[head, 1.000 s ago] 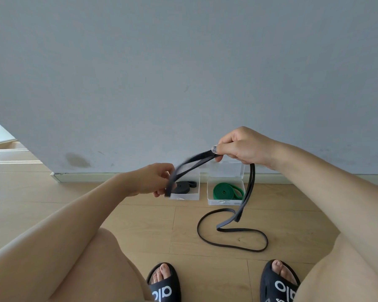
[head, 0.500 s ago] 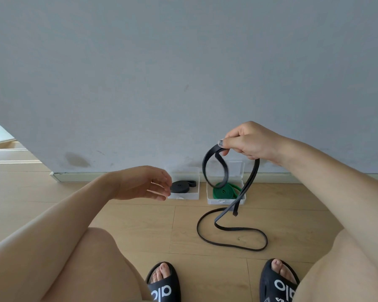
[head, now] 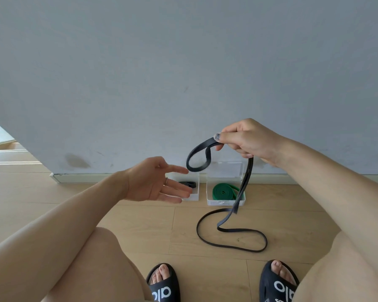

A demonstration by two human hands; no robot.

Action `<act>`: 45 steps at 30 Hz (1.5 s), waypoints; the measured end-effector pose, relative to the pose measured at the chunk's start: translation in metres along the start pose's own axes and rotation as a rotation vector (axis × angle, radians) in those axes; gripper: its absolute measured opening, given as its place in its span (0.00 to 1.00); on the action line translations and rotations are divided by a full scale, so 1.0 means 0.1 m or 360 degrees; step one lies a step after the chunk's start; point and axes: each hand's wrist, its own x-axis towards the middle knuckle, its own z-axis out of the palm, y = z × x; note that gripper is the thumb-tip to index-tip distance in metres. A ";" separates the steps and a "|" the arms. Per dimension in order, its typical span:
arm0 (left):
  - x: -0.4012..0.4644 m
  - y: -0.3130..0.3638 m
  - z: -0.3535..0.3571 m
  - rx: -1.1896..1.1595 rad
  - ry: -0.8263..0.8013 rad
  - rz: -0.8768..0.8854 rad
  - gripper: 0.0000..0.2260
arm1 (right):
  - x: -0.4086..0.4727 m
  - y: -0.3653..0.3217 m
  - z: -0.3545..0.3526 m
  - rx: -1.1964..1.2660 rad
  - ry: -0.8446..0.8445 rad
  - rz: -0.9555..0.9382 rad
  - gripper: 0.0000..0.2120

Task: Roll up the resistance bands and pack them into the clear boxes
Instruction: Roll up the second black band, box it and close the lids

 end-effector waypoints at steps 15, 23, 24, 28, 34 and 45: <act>0.19 0.03 0.04 -0.0082 -0.0006 -0.0112 0.17 | -0.02 -0.03 0.01 0.0043 -0.0113 -0.0097 0.14; 0.16 0.01 -0.11 0.0285 0.0323 0.0136 0.08 | -0.03 0.04 -0.07 -0.0076 -0.0064 0.0001 0.14; 0.16 0.01 -0.13 0.0352 0.0390 0.0162 0.08 | -0.04 0.05 -0.06 -0.0105 -0.0076 0.0015 0.14; 0.14 0.00 -0.18 0.0696 0.0614 0.0164 0.05 | -0.04 0.05 -0.04 -0.0240 -0.0115 0.0045 0.14; 0.14 0.04 -0.19 0.0856 0.0878 0.0185 0.18 | -0.06 0.07 0.00 -0.0360 -0.0169 0.0058 0.14; 0.21 0.02 -0.14 0.1124 0.1078 0.0368 0.06 | -0.07 0.10 -0.05 -0.0387 -0.0113 0.0063 0.14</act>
